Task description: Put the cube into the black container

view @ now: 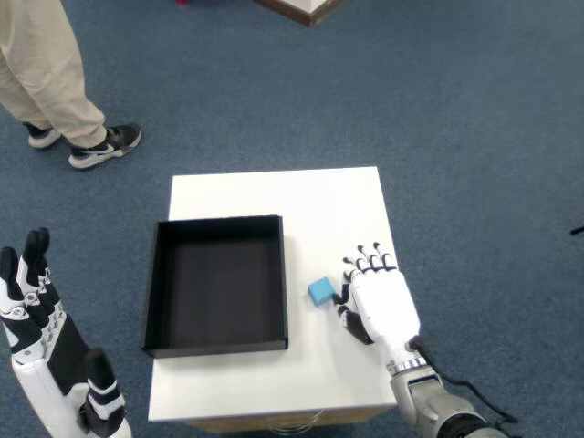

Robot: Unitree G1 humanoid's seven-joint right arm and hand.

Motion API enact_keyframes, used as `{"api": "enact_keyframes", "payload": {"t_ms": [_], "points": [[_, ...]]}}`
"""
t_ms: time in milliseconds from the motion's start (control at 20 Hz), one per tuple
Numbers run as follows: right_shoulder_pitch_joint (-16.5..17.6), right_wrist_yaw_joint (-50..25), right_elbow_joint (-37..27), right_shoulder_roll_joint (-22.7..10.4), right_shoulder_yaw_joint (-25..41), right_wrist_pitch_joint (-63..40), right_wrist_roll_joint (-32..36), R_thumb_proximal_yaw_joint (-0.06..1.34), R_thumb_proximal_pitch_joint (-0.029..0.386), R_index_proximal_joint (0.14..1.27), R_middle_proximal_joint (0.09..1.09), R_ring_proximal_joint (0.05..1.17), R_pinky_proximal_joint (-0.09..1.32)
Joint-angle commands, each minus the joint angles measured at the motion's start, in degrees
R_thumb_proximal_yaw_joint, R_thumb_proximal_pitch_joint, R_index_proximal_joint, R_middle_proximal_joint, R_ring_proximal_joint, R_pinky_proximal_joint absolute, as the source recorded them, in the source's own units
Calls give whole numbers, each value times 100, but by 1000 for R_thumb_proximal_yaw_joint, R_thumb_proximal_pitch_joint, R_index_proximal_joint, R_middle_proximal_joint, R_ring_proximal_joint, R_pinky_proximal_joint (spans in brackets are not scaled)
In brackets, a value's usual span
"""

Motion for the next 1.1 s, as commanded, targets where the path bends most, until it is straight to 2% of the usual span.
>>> {"api": "enact_keyframes", "payload": {"t_ms": [50,300,350,450,550,600,750,950,1100], "points": [[-192,-386,-83,-91,41,-141,223,1193,168,1118,418,244,86],[-174,-428,-26,-99,163,-147,389,1198,173,1108,425,255,94],[-173,-437,-35,-101,192,-144,422,1158,169,1058,425,257,97],[-186,-409,-23,-110,269,-65,484,728,118,766,403,257,107],[-232,-262,-1,-118,408,159,517,591,87,635,335,248,107],[-251,-204,-26,-118,460,231,534,574,82,625,330,246,107],[-307,-50,-135,-132,676,405,627,528,22,607,285,229,112],[-370,66,-138,-165,860,403,814,494,-3,579,249,208,107],[-414,108,-77,-171,953,352,958,470,-4,569,234,197,98]]}}
